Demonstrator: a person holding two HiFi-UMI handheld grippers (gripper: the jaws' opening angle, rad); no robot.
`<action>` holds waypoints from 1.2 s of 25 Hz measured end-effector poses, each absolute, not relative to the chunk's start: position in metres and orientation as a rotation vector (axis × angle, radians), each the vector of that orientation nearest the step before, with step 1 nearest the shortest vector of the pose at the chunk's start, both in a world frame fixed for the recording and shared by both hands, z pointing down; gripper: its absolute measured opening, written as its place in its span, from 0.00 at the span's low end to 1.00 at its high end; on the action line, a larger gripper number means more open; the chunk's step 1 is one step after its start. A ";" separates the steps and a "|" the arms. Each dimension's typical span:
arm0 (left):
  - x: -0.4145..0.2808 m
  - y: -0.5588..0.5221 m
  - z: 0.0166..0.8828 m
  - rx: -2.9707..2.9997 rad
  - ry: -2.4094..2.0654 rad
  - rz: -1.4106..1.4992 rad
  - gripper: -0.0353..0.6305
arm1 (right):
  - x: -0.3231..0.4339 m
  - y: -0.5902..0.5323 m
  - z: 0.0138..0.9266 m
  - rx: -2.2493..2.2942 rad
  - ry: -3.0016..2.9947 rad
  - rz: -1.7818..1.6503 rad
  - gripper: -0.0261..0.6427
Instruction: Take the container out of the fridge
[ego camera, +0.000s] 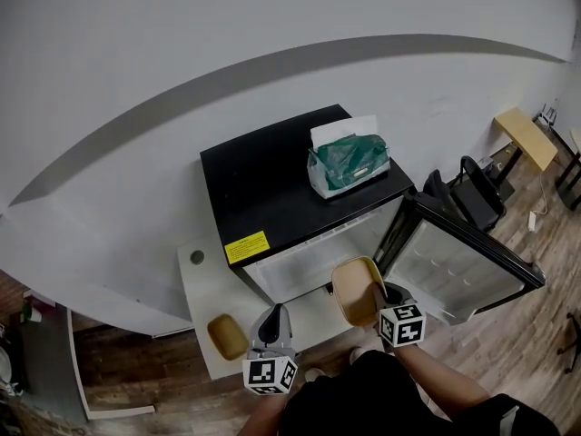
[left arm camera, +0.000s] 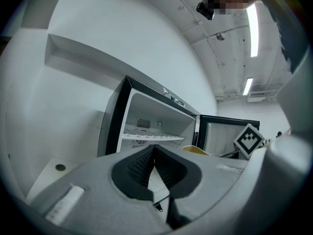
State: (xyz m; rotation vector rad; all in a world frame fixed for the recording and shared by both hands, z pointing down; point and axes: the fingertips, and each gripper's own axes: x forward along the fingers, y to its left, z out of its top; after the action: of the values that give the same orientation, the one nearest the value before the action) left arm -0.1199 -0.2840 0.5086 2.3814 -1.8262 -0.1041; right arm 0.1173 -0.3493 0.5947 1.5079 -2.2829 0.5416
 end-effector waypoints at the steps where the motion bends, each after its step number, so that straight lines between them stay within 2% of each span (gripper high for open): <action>1: -0.119 -0.285 0.508 2.390 -1.819 -0.104 0.07 | 0.122 -0.345 0.590 1.529 -2.280 0.543 0.05; 8: -0.116 -0.283 0.506 2.431 -1.834 -0.068 0.07 | 0.142 -0.332 0.559 1.643 -2.292 0.578 0.05; 30: -0.134 -0.280 0.518 2.404 -1.872 -0.054 0.07 | 0.121 -0.339 0.551 1.603 -2.300 0.505 0.05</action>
State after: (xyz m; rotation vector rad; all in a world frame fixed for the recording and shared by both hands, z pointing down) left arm -0.1338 -0.2798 0.5184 2.4039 -1.8716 -0.0538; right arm 0.1214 -0.3387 0.5506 1.6029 -2.3001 0.5046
